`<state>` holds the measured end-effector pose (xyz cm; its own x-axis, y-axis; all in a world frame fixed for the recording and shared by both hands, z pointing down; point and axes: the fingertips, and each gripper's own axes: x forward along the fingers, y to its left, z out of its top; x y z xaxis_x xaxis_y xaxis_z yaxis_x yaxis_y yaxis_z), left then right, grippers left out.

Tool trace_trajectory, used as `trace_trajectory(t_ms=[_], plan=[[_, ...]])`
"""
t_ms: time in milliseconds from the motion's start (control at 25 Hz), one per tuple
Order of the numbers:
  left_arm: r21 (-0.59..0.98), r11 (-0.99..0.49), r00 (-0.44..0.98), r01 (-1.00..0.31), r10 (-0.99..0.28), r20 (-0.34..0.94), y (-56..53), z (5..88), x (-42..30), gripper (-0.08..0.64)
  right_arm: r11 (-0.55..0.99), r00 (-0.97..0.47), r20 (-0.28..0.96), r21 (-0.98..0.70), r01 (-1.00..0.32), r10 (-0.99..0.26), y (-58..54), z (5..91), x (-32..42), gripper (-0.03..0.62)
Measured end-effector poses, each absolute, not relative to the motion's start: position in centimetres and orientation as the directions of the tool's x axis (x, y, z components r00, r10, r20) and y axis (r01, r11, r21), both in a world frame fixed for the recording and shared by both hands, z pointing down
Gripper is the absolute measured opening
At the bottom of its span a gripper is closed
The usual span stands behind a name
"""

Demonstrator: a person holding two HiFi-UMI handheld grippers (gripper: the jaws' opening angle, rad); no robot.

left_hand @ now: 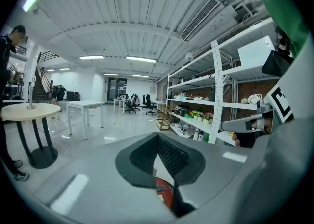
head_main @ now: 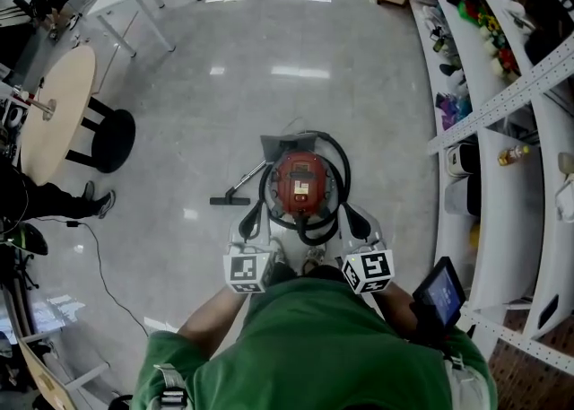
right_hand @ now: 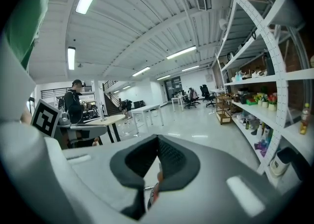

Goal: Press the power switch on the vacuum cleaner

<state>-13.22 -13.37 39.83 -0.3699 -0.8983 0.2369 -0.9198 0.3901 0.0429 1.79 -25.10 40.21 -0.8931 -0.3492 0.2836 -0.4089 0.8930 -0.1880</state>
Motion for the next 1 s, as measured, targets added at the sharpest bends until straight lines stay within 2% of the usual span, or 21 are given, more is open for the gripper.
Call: trace_trajectory(t_ms=[480, 1000], plan=[[0.056, 0.36, -0.343, -0.931, -0.918, 0.201, -10.2, 39.1, -11.1, 0.008, 0.893, -0.897, 0.259, -0.188, -0.41, -0.357, -21.7, 39.6, 2.8, 0.0], [0.096, 0.298, -0.282, -0.95, -0.947, 0.155, 1.5, 38.0, -8.5, 0.008, 0.87, -0.871, 0.242, -0.153, -0.469, -0.427, -9.0, 37.7, 5.6, 0.0]])
